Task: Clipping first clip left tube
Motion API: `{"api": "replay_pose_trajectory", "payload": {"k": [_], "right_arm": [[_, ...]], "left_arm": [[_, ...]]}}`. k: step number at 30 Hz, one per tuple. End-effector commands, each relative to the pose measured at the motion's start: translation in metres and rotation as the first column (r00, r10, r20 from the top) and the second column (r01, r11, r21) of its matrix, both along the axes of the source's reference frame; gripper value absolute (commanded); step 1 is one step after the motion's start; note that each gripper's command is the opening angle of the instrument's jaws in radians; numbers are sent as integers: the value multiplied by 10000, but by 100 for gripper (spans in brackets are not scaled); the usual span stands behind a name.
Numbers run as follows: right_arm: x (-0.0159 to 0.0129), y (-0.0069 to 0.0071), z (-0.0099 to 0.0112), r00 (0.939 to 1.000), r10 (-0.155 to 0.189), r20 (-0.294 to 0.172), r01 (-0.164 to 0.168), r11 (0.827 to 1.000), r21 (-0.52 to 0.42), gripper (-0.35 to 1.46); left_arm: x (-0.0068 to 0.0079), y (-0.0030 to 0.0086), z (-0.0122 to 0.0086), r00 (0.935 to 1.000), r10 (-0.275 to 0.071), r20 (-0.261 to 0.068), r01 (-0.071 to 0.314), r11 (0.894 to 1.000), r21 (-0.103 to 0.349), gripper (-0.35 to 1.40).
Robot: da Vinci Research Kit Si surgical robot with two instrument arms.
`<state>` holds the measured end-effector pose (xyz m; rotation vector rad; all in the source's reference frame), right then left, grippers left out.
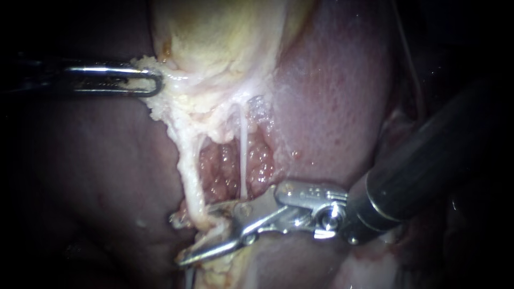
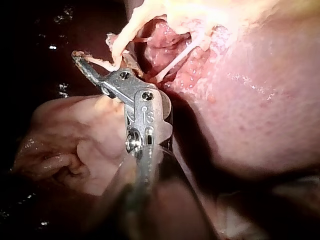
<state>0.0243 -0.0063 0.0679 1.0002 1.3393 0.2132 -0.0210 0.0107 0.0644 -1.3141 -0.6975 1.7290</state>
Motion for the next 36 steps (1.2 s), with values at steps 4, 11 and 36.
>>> {"api": "replay_pose_trajectory", "payload": {"k": [4, 11, 36], "right_arm": [[0, 4, 2, 10000, 18, 13, -18, 10000, 7, 30], [-3, 11, 9, 10000, 15, 39, -15, 10000, 66, 12], [-3, 18, 10, 9992, -74, 405, 77, 9999, -84, -35]], "left_arm": [[0, 0, 1, 10000, -6, -8, 6, 10000, -2, -35], [0, 0, 1, 10000, -7, -8, 7, 10000, -2, -35], [-1, 0, 1, 10000, -8, -9, 8, 10000, -3, -35]]}}
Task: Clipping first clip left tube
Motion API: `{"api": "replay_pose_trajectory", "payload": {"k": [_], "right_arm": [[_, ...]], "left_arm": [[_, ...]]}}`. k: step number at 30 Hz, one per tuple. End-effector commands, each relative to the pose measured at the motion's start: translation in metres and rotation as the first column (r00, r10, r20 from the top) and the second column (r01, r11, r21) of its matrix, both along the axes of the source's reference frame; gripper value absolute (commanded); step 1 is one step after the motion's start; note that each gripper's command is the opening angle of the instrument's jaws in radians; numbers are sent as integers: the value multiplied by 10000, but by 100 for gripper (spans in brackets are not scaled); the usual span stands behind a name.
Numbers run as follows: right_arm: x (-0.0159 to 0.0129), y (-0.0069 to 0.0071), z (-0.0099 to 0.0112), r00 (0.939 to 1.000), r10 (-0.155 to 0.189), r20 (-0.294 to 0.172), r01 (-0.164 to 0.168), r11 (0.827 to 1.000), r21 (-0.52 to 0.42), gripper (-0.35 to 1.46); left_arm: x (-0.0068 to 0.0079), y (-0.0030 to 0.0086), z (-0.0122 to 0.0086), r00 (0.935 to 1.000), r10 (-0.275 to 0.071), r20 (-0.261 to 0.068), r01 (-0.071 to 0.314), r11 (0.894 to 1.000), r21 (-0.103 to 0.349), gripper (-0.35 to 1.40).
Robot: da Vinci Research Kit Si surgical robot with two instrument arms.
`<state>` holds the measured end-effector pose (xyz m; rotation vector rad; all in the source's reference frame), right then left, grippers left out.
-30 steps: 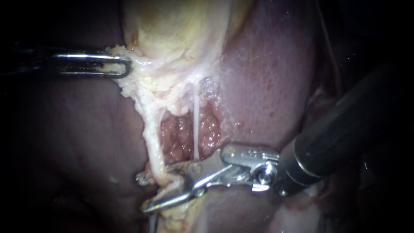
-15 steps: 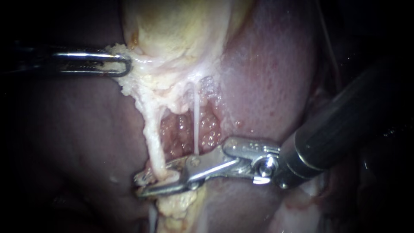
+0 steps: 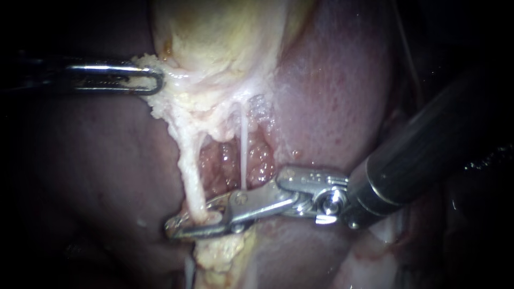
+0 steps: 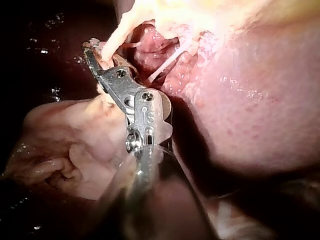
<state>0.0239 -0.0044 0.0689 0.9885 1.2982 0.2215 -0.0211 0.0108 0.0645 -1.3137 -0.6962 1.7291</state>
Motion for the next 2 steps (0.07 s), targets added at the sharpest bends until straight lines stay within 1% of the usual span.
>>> {"api": "replay_pose_trajectory", "payload": {"k": [1, 2], "right_arm": [[0, 0, 0, 10000, -5, -6, 5, 10000, -3, -35], [0, 0, 1, 10000, -4, -5, 4, 10000, -4, -35]], "left_arm": [[0, 0, 0, 10000, -2, -1, 2, 10000, 1, -35], [0, 0, 0, 10000, -1, 0, 1, 10000, 1, -35]]}}
